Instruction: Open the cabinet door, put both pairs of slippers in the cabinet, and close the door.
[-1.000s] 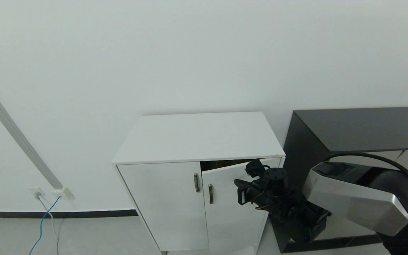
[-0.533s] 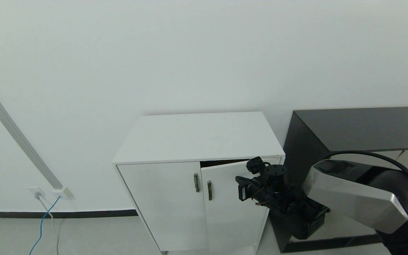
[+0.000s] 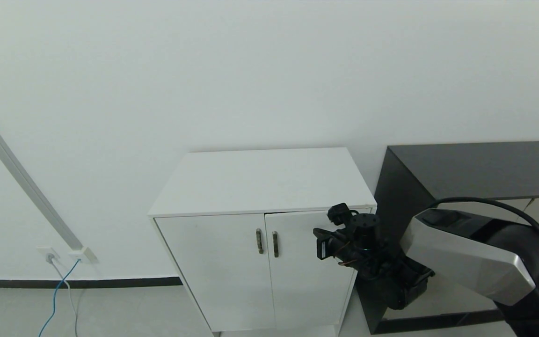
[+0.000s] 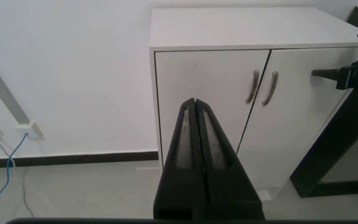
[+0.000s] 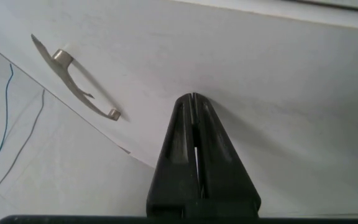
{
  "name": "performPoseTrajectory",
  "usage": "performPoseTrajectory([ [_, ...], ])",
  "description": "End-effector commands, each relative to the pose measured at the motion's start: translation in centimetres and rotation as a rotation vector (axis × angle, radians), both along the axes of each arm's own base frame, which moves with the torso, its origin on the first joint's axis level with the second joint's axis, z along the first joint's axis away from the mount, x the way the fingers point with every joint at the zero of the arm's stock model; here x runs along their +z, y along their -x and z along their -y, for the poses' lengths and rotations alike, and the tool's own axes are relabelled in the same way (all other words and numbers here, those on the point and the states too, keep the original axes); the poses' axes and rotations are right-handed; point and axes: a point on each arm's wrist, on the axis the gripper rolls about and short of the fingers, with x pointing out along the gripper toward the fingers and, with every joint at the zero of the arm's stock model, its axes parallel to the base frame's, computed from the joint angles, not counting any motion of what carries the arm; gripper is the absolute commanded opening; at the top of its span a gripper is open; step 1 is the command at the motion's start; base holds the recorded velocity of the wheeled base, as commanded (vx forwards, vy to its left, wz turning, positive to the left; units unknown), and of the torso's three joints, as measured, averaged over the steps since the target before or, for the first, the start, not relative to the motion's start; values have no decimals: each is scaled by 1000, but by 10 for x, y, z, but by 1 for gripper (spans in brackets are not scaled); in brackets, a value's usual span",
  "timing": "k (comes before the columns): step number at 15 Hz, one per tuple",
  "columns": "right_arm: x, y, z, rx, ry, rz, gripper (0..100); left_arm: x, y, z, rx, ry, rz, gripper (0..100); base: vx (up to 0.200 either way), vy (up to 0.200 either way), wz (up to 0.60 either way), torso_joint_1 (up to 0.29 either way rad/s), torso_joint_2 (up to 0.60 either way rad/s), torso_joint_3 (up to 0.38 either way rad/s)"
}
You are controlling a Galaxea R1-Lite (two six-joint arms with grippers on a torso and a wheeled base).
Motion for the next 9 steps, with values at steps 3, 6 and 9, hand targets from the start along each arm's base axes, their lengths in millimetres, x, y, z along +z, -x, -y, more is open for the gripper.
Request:
performPoseTrajectory([
  [3,3,-5,1,-7,-2,3,0,0,0,0,1,0,0,0,0,0,0,0,0,0],
  [6,4,-8,4,-16,-1,4,0,0,0,0,1,2,-2,0,0,0,0,0,0,0],
  [9,3,-8,4,-16,0,2,0,0,0,0,1,2,-2,0,0,0,0,0,0,0],
])
